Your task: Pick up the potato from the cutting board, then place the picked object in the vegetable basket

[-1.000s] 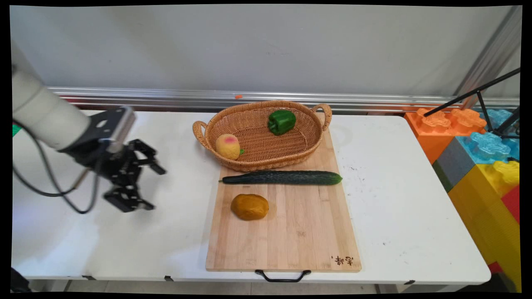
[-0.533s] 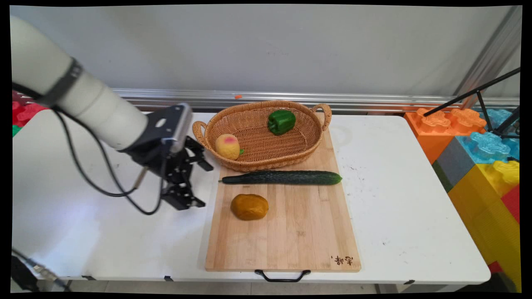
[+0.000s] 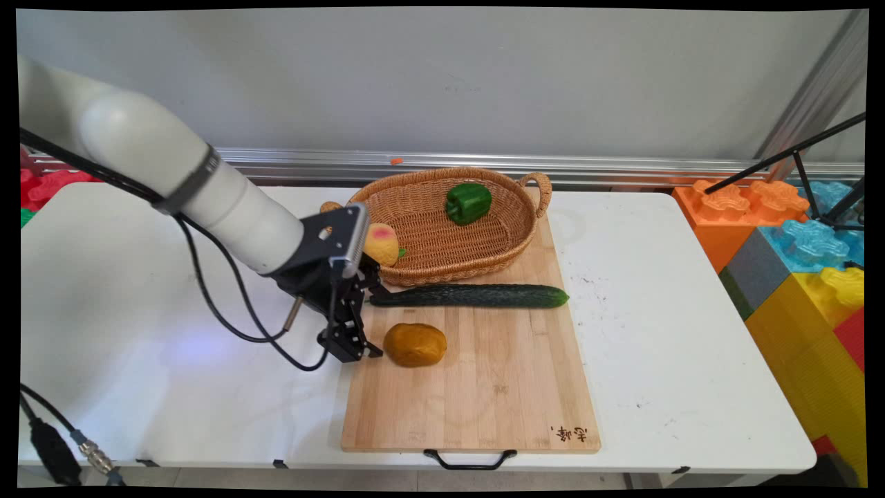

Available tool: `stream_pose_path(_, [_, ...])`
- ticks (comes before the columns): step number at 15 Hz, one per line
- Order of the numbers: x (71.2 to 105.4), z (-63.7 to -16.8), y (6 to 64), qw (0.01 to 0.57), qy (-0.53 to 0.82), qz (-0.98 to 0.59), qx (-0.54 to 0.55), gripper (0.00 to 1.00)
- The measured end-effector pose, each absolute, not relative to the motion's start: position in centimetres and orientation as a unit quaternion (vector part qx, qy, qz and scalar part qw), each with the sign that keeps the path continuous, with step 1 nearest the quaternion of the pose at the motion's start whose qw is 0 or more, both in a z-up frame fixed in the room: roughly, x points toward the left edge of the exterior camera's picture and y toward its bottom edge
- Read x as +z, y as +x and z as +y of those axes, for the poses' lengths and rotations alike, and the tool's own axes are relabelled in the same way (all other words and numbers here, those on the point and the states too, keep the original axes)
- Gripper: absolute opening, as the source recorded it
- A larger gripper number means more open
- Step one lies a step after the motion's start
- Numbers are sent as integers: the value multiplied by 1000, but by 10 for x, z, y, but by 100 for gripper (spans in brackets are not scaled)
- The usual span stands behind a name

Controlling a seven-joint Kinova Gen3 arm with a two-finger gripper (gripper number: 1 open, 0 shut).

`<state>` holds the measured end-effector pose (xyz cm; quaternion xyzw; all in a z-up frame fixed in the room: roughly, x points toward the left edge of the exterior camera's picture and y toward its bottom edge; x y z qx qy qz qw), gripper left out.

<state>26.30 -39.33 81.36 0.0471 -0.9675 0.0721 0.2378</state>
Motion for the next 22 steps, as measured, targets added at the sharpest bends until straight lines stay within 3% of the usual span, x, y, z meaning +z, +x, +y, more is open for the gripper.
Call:
stream_pose_path(9, [763,-404,234,257,65,-962,59,100])
stream_pose_path(10, [761,-404,231,260,66,-962,59,0])
stream_pose_path(17, [769,-395,222,270,70,-959,50,0])
stream_pose_path(22, [820,-393,214,277,101,-952,83,0])
